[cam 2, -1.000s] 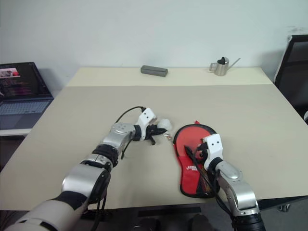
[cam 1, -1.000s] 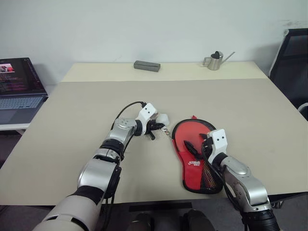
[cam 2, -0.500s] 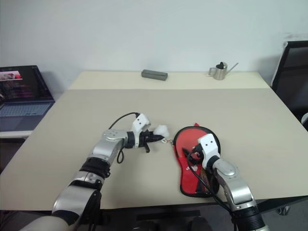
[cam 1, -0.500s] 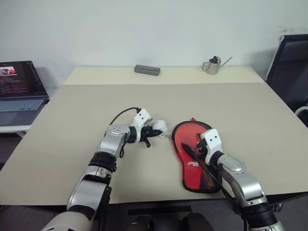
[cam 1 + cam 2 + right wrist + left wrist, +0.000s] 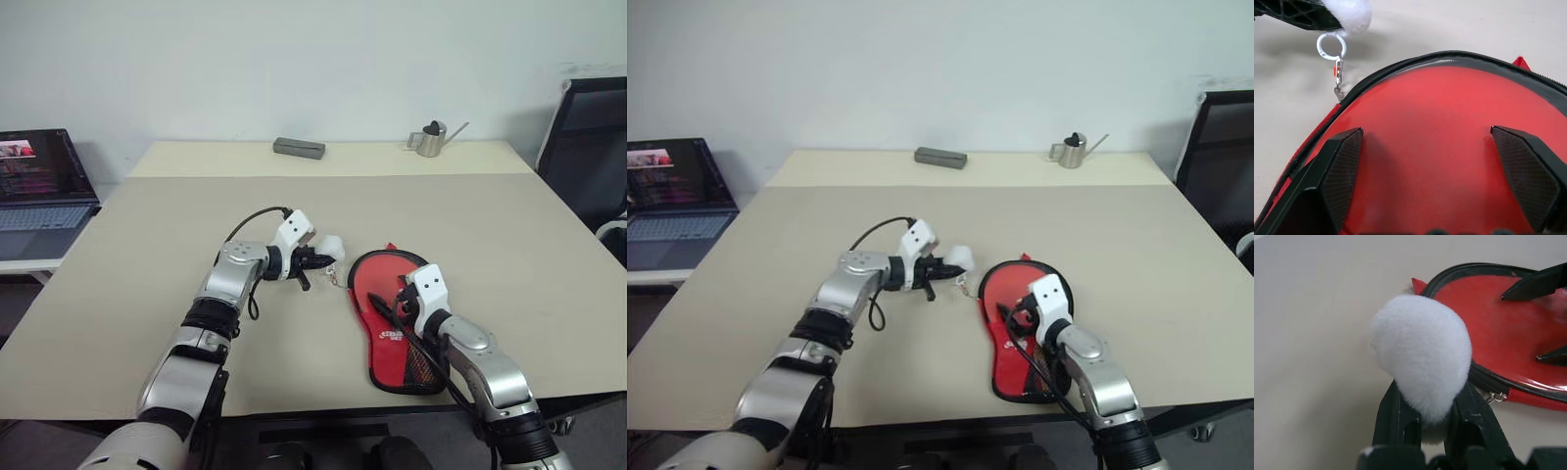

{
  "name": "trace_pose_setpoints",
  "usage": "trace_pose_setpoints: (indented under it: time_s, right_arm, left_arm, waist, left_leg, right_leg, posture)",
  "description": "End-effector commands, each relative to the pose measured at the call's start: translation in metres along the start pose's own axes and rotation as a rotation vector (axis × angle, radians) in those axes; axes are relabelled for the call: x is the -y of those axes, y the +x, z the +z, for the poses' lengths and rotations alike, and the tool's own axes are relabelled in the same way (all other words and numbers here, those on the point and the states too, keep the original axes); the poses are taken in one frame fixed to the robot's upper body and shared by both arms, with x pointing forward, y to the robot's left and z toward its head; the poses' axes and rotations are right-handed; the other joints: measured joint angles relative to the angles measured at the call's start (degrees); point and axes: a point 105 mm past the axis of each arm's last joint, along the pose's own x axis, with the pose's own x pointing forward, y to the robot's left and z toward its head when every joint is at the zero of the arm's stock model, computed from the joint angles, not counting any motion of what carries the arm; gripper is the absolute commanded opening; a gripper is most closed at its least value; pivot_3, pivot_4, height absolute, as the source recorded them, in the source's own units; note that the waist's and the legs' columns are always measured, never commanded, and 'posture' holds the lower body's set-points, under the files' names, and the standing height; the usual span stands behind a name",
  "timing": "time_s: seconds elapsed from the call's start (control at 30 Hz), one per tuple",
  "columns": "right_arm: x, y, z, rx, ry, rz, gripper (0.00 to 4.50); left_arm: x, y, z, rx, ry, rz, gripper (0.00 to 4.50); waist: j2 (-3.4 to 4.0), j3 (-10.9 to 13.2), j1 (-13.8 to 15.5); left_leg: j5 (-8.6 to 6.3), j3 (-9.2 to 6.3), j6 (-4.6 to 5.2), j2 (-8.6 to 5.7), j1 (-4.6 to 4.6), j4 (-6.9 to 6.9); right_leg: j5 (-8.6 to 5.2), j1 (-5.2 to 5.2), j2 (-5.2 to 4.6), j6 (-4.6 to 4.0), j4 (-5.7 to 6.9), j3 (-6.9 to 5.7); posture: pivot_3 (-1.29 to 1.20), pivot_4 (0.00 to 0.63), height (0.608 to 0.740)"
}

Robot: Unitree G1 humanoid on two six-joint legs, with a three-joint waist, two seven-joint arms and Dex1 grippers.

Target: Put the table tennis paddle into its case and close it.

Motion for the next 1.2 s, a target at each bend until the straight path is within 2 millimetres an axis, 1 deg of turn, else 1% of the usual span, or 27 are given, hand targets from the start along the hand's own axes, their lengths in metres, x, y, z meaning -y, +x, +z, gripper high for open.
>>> trace_pose_setpoints:
  time_s: [0.03, 0.17, 0.4, 0.6, 0.87, 1.2]
  right_arm:
    - [-0.02, -0.003, -0.054, -0.202, 0.068, 0.042, 4.5]
    - [-0.026, -0.002, -0.054, -0.202, 0.075, 0.045, 4.5]
    - [-0.038, -0.001, -0.055, -0.201, 0.085, 0.046, 4.5]
    - [-0.041, -0.001, -0.056, -0.201, 0.085, 0.025, 4.5]
    - [-0.045, -0.003, -0.059, -0.207, 0.096, 0.012, 4.5]
    - [-0.054, -0.007, -0.062, -0.215, 0.116, -0.003, 4.5]
  left_arm:
    - [-0.006, 0.007, 0.011, 0.005, 0.056, 0.027, 0.27]
    - [-0.013, 0.014, 0.009, -0.022, 0.072, 0.065, 0.27]
    - [-0.022, 0.028, 0.021, -0.023, 0.117, 0.133, 0.27]
    - [-0.025, 0.035, 0.03, -0.022, 0.149, 0.172, 0.27]
    - [-0.029, 0.038, 0.04, -0.021, 0.169, 0.205, 0.27]
    - [-0.035, 0.035, 0.043, -0.036, 0.19, 0.239, 0.27]
  waist:
    - [-0.03, 0.0, 0.0]
    - [-0.07, 0.0, 0.0]
    - [-0.23, -0.2, -0.1]
    - [-0.25, -0.2, -0.2]
    - [-0.26, -0.2, -0.1]
    - [-0.27, -0.2, -0.1]
  left_leg:
    - [0.0, 0.0, 0.0, 0.0, 0.0, -0.03]
    - [0.0, 0.02, 0.0, 0.01, 0.0, -0.11]
    - [0.0, 0.0, -0.02, 0.0, 0.01, -0.42]
    - [-0.11, -0.01, -0.16, 0.03, 0.01, -0.5]
    - [-0.12, -0.06, -0.17, 0.02, -0.01, -0.52]
    - [-0.27, -0.13, -0.19, 0.02, -0.01, -0.54]
  right_leg:
    - [-0.01, 0.02, 0.0, -0.01, 0.0, 0.0]
    - [-0.03, 0.01, 0.0, -0.02, -0.01, 0.01]
    - [-0.19, -0.05, -0.01, 0.18, -0.06, -0.01]
    - [-0.39, -0.11, 0.0, 0.16, -0.03, -0.03]
    - [-0.43, -0.1, 0.0, 0.18, -0.03, -0.09]
    - [-0.59, -0.1, 0.0, 0.22, -0.04, -0.16]
  posture:
    - [0.0, 0.15, 0.74]
    - [0.0, 0.15, 0.74]
    - [0.0, 0.15, 0.74]
    - [0.0, 0.15, 0.74]
    - [0.0, 0.15, 0.74]
    - [0.0, 0.15, 0.74]
